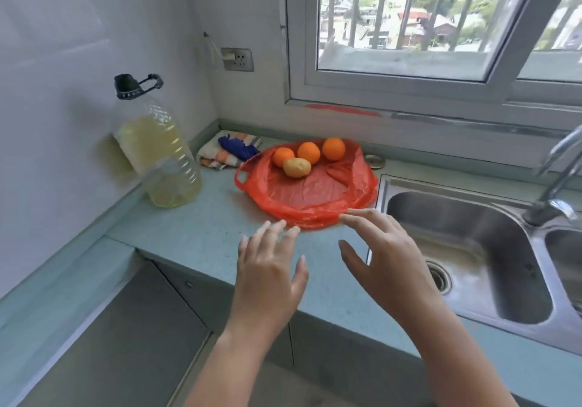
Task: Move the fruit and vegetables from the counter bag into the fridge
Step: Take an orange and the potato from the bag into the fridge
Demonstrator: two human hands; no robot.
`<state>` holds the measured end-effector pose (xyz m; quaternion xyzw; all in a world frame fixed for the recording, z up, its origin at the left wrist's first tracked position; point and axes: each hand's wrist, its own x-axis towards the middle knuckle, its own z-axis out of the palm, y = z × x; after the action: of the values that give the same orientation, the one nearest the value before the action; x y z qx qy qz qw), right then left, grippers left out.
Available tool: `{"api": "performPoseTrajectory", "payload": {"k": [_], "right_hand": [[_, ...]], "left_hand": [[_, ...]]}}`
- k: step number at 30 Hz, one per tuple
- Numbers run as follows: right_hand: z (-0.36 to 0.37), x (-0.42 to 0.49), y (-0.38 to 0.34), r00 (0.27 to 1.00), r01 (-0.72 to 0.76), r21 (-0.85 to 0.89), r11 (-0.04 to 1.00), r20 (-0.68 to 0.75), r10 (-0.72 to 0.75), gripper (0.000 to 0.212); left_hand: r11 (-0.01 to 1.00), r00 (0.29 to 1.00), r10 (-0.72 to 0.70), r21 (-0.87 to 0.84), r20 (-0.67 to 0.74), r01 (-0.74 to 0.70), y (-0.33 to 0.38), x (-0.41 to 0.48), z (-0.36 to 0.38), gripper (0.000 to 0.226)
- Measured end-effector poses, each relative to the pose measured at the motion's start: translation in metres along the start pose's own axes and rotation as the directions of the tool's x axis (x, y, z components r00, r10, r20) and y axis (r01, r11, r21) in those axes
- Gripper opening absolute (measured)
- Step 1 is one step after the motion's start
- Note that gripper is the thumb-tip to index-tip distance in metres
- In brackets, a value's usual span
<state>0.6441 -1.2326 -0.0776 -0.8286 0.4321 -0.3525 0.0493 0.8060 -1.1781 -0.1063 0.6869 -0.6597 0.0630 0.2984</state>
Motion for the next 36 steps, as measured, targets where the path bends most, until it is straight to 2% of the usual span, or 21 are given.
{"api": "performPoseTrajectory", "payload": {"k": [6, 14, 23, 29, 36], "right_hand": [[0.041, 0.084, 0.029, 0.999, 0.010, -0.003, 1.000, 0.035, -0.010, 0.033], [0.109, 0.148, 0.052, 0.990, -0.073, 0.007, 0.997, 0.120, 0.072, 0.033], [0.189, 0.224, 0.067, 0.937, -0.323, 0.010, 0.946, 0.143, 0.319, 0.033], [0.237, 0.259, 0.095, 0.875, -0.435, -0.027, 0.900, 0.225, 0.429, 0.036], [0.280, 0.288, 0.144, 0.834, -0.474, -0.019, 0.880, 0.310, 0.456, 0.041]], "left_hand": [[0.999, 0.999, -0.034, -0.015, 0.037, 0.035, -0.041, 0.082, 0.028, 0.046], [0.990, 0.987, -0.110, -0.070, 0.114, 0.119, -0.117, 0.140, 0.065, 0.049], [0.980, 0.976, 0.015, -0.195, 0.218, 0.028, -0.199, 0.244, 0.119, 0.050], [0.962, 0.954, 0.001, -0.261, 0.299, 0.080, -0.232, 0.285, 0.158, 0.043], [0.962, 0.950, 0.045, -0.270, 0.309, 0.042, -0.251, 0.330, 0.216, 0.041]]}}
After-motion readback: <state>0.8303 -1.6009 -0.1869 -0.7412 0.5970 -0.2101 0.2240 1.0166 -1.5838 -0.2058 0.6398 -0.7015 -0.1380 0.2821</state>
